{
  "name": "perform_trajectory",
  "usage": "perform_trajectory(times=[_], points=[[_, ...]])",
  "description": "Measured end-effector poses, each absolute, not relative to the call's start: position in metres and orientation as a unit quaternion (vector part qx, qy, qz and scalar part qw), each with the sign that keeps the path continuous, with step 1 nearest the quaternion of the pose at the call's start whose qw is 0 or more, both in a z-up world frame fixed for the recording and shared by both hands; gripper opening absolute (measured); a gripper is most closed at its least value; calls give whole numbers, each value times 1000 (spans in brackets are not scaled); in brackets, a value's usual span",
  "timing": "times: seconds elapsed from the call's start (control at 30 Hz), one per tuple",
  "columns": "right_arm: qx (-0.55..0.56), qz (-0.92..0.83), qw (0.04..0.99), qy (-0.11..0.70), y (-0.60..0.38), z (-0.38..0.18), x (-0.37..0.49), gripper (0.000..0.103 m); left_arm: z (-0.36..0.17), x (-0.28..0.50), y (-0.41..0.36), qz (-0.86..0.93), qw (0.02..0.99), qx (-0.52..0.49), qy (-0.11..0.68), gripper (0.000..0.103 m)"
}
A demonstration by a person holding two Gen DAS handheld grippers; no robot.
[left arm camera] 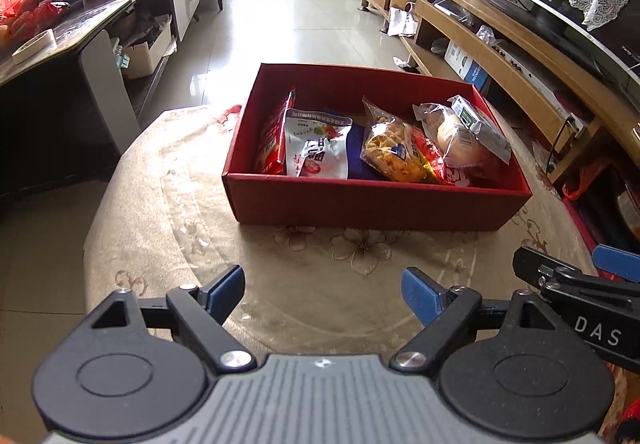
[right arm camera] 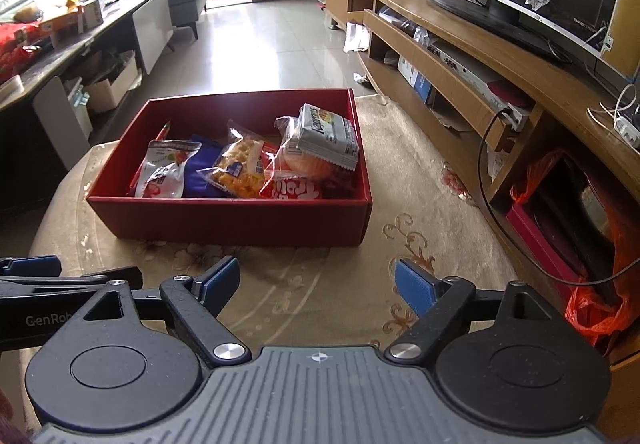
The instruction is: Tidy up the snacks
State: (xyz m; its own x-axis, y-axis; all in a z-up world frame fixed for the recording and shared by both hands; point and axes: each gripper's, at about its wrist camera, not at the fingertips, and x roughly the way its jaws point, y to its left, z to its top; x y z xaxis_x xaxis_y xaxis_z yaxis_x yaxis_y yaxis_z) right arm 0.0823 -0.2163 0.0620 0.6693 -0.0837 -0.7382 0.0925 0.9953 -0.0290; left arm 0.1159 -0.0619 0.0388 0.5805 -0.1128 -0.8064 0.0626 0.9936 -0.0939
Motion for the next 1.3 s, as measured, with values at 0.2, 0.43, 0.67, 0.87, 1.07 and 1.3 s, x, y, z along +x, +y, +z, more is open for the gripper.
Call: perform_trajectory(times=[0.2, 0.43, 0.67, 0.87, 1.07, 1.3], points=[[4, -53, 912, 407, -216, 59, 70, 89, 38, 104, -60, -50, 889, -27, 455, 84], [12, -56, 910, 410, -218, 57, 56, 89, 35, 90, -61, -52, 887, -21, 458, 85], [16, -56, 908, 414, -218, 54, 44, 89, 32, 76, -64, -55, 887, -12, 459, 85], [19, -52, 908, 414, -217, 53, 34, 89, 33, 67, -65, -57, 887, -6, 458, 86], [20, -49, 908, 415, -215, 52, 26, 89, 32, 58, -66, -58, 887, -1, 458, 86], [18, -46, 909, 414, -212, 52, 19, 89, 32, 49, -63, -56, 888, 3, 456, 86]])
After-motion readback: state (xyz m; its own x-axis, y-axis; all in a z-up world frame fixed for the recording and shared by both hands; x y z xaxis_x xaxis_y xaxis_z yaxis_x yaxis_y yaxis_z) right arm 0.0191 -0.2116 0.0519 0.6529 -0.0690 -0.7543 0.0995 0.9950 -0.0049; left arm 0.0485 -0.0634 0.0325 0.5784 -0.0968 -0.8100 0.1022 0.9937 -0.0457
